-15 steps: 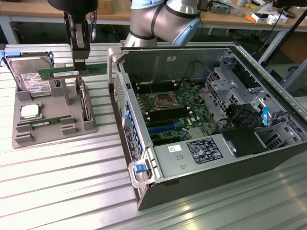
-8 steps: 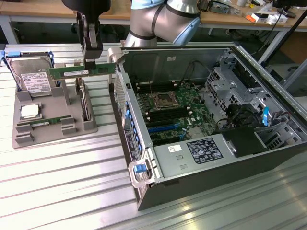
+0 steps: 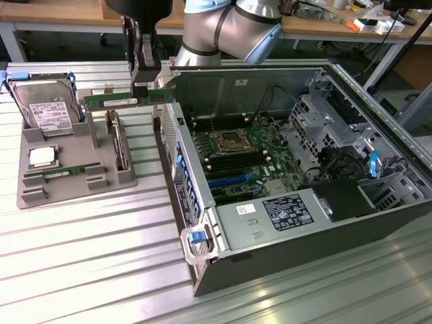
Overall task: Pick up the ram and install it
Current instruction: 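Pick up the ram and move it above insertion slot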
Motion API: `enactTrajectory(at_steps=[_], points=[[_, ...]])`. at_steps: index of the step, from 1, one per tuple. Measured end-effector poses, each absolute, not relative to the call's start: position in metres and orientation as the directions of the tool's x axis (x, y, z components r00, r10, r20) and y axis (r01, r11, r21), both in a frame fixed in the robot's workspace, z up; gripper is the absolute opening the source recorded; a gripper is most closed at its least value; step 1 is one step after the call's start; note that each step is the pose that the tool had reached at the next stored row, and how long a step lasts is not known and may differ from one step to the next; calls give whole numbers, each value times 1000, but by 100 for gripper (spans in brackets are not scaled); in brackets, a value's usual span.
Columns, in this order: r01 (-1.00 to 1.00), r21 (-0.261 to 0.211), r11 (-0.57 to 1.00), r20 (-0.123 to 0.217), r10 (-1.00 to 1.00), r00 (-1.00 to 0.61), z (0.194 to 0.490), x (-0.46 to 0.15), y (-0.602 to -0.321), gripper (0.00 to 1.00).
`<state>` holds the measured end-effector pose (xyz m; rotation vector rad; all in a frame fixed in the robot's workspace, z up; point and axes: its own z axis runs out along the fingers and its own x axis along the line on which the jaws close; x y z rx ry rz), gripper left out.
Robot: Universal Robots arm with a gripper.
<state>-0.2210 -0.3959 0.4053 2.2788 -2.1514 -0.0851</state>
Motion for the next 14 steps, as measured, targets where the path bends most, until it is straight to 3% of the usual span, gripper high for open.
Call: enactTrajectory(at_steps=[14], points=[[-997,42,-58,-33,-998,57,405,-186,-396,12]])
